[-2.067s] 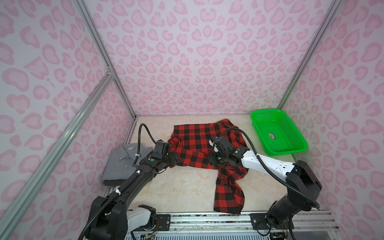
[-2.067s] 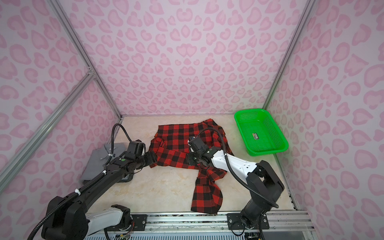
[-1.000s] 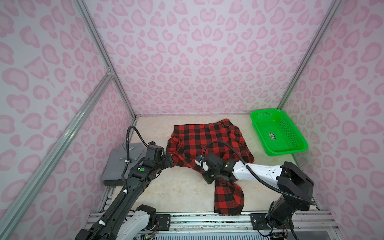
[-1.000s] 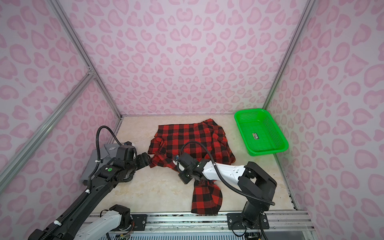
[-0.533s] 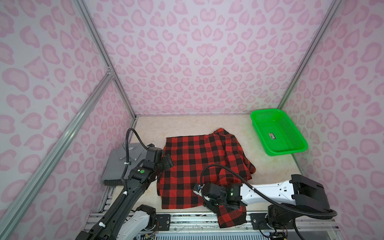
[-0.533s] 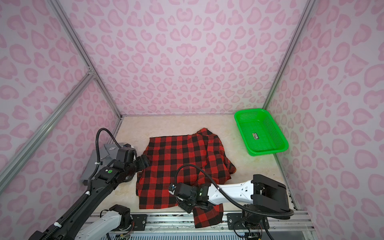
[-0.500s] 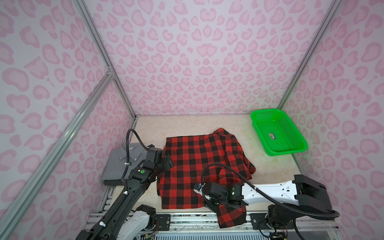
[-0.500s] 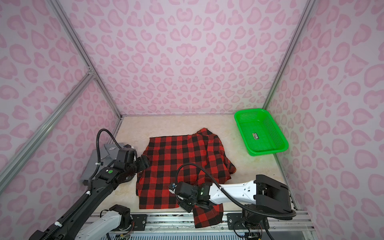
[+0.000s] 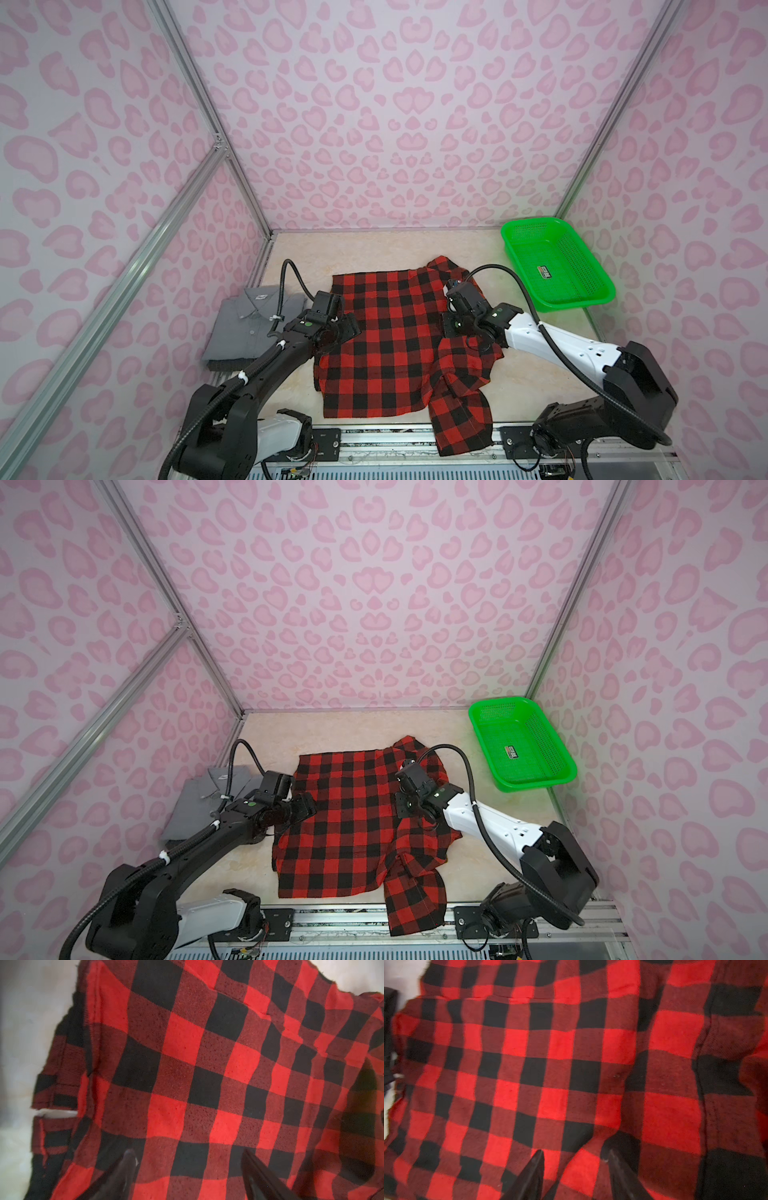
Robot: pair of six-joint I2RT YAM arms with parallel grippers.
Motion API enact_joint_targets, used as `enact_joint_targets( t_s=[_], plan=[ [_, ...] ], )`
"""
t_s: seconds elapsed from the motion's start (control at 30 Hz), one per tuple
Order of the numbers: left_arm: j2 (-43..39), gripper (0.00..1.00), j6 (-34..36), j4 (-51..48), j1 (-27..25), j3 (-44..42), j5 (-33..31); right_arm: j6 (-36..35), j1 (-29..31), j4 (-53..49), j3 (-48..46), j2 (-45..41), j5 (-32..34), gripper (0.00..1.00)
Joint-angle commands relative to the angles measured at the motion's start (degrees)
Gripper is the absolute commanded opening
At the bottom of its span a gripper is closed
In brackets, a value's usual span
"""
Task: Fold and stack the long sleeve shirts
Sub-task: 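Move the right gripper to the shirt's far edge while the left gripper holds its corner, then grasp the shirt's far edge with both grippers and pull it taut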
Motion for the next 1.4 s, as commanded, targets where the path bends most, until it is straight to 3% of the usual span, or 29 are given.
enact_joint_targets(
  t_s=[0.0, 0.37, 0.47, 0.7, 0.9, 1.1, 1.23, 1.37],
  plan=[
    [5.29, 0.81, 1.20, 3.60, 0.01, 2.12, 0.90, 3.09, -2.87, -0.10, 0.50, 5.17, 0.07, 0.50],
    [27.36, 0.80, 2.67, 5.14, 0.07, 14.81, 0.58, 8.20, -12.98, 6.68, 4.66, 22.04, -0.33, 0.48],
    [31.98, 0.79, 3.17, 4.69, 0.18, 19.08, 0.52, 8.02, -13.59, 8.31, 5.46, 23.59, -3.10, 0.47],
    [31.56, 0.80, 4.74, 3.95, 1.69, 22.51, -2.03, 8.17, -4.05, 7.59, 0.03, 13.54, -1.79, 0.50],
    [31.11, 0.80, 5.32, 3.39, 2.55, 23.18, -2.70, 6.56, -4.57, 3.33, -3.37, 2.17, 2.76, 0.55],
    [29.97, 0.80, 4.69, 4.56, 2.54, 20.59, -1.36, 7.74, -3.23, -1.29, -5.99, -4.41, 2.11, 0.54],
    [30.15, 0.80, 4.54, 5.11, 2.50, 19.34, -2.05, 9.17, -4.19, 2.86, -10.80, -3.10, 0.10, 0.52],
    [30.84, 0.81, 4.62, 4.72, 2.62, 19.64, -2.48, 8.13, -7.88, 3.09, -9.31, 1.81, -0.25, 0.51]
  ],
)
